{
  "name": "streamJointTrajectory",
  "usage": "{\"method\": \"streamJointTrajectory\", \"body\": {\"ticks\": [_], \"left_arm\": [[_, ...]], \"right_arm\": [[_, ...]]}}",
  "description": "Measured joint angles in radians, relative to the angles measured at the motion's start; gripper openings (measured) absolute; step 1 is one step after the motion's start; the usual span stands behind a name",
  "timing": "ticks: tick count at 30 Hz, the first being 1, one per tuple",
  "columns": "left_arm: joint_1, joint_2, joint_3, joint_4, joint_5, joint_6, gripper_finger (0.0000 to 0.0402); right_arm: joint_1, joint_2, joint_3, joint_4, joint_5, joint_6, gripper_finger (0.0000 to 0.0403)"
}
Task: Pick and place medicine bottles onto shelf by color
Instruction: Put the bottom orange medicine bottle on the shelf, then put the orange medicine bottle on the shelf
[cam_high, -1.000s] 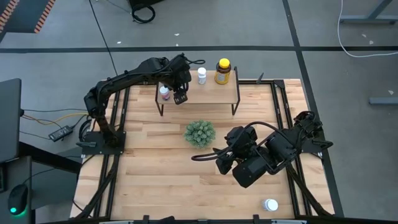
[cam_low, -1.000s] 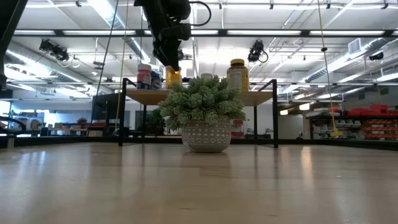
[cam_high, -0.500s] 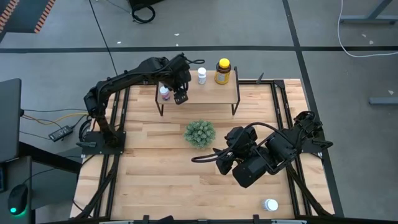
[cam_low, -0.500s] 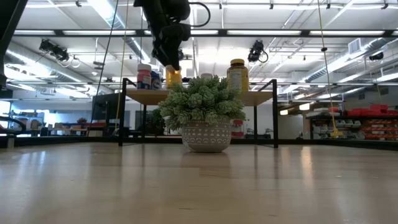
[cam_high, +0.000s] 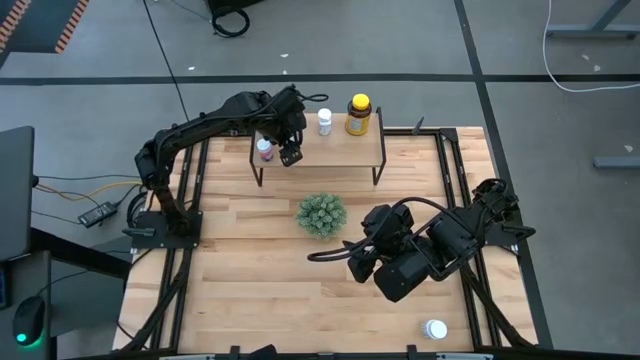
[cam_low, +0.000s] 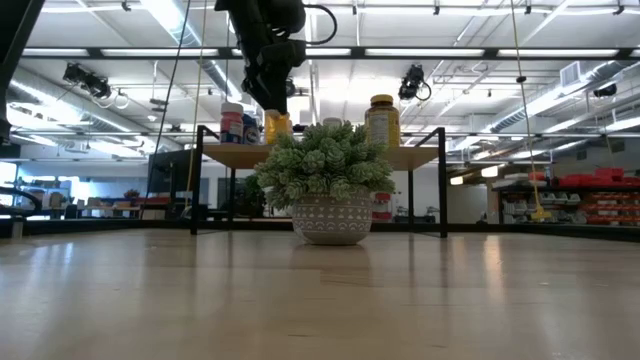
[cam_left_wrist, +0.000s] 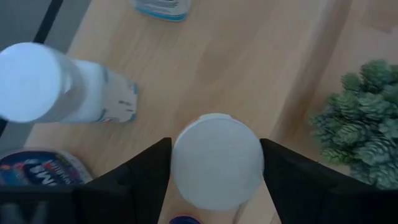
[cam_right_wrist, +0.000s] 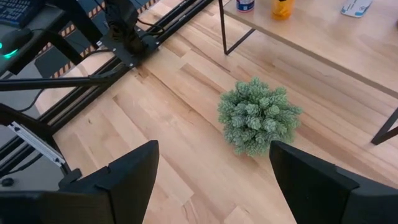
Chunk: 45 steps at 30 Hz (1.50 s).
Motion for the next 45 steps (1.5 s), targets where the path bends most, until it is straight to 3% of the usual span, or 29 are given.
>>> {"method": "streamJointTrajectory", "body": {"ticks": [15,21,27,33,45], "left_arm": [[0.0,-0.017,0.0,-0.011,-0.009,-0.01,0.0263],[-0.004,-0.063,0.001,-0.011,-0.009,-0.019,0.0267],[-0.016,-0.132,0.001,-0.009,-0.008,-0.046,0.0268],[-0.052,-0.252,0.002,0.032,-0.003,-0.097,0.0268],[-0.277,-0.42,0.002,0.283,0.03,-0.35,0.0249]], "right_arm": [[0.0,0.0,0.0,0.004,-0.023,0.01,0.0314],[-0.001,0.0,0.0,0.002,-0.028,0.01,0.0314],[-0.02,0.0,0.0,0.01,-0.037,-0.09,0.0314],[-0.085,0.0,0.0,-0.006,-0.049,-0.09,0.0314],[-0.259,0.0,0.0,0.033,-0.317,-0.438,0.0314]]}}
